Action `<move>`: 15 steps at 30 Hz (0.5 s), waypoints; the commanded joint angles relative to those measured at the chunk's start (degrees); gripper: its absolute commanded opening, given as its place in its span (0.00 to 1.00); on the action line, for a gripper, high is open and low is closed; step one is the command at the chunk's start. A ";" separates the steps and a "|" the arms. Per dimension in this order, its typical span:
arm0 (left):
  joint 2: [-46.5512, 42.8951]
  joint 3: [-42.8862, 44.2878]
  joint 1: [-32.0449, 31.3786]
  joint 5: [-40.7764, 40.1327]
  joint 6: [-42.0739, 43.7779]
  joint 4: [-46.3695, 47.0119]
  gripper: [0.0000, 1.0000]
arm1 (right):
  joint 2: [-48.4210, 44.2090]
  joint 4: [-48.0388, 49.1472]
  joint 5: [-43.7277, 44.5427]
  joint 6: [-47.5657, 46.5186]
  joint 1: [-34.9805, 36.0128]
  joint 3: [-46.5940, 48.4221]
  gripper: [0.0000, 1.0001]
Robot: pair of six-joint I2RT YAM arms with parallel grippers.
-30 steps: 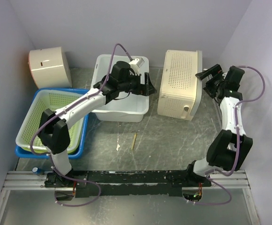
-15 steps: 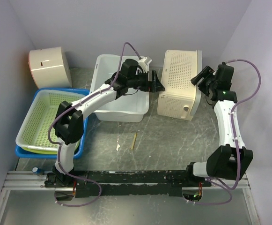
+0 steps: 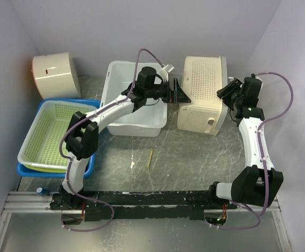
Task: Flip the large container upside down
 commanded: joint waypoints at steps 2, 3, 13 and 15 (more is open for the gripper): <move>0.86 4.29 -2.40 7.77 -4.79 8.51 1.00 | -2.03 2.48 -3.65 3.70 -2.02 -5.98 0.51; 0.97 4.76 -2.80 8.55 -5.41 9.35 1.00 | -2.07 2.78 -4.58 4.16 -2.49 -6.53 0.51; 2.39 12.68 -6.33 10.31 -6.52 10.66 1.00 | -3.72 7.52 -10.32 11.18 -6.90 -11.22 0.51; 3.08 12.96 -6.69 10.74 -7.78 11.71 1.00 | -3.94 9.70 -11.84 14.42 -7.57 -12.61 0.51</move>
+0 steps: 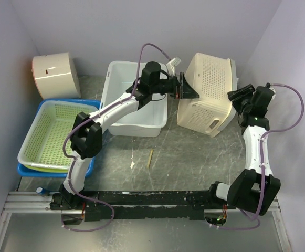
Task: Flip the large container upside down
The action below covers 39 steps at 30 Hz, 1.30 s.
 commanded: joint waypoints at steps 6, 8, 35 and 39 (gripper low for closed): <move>2.67 7.37 -6.13 7.42 -5.54 10.73 1.00 | -1.14 1.43 -6.92 12.16 -0.53 -7.67 0.52; 3.73 9.38 -6.82 7.67 -5.84 10.75 1.00 | -1.85 1.72 -6.84 12.78 -1.24 -9.16 0.52; 5.47 13.83 -9.17 7.06 -4.51 9.98 1.00 | -3.80 -8.30 3.16 2.54 -3.92 -6.19 1.00; -0.09 10.57 -6.79 5.47 0.69 5.32 1.00 | -8.03 -11.24 4.38 -1.58 -3.40 -1.55 1.00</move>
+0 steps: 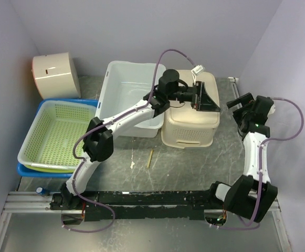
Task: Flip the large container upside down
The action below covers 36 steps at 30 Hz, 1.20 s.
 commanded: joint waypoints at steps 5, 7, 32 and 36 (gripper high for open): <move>-17.42 -9.70 6.74 -6.34 17.16 -15.18 0.99 | -7.35 0.37 -7.88 -12.04 5.69 9.71 1.00; -21.34 -13.73 8.99 -11.79 21.67 -21.28 1.00 | -7.68 2.21 -10.81 -14.65 12.95 11.13 1.00; -44.75 -39.94 30.43 -17.03 20.31 -29.28 1.00 | 15.29 -3.94 25.00 -27.06 60.95 9.57 1.00; -45.11 -43.14 30.29 -13.28 17.24 -24.23 1.00 | 18.95 -0.09 23.17 -27.01 51.72 12.81 1.00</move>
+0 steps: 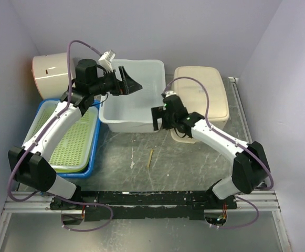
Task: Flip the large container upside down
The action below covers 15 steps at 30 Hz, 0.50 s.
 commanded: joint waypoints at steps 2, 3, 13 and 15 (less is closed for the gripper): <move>0.24 -3.56 -1.47 3.42 -3.36 5.35 1.00 | 3.82 4.15 3.68 -0.35 -12.75 5.59 1.00; 0.17 -3.26 -2.47 2.34 -2.71 4.51 1.00 | 3.96 4.12 3.19 -0.33 -13.53 6.58 1.00; 1.94 -3.18 -6.01 1.01 0.88 2.77 1.00 | -3.55 2.60 2.57 1.02 -13.79 4.57 1.00; 2.74 -2.71 -6.60 0.41 1.78 1.77 1.00 | -5.61 2.09 5.28 0.81 -13.85 2.99 1.00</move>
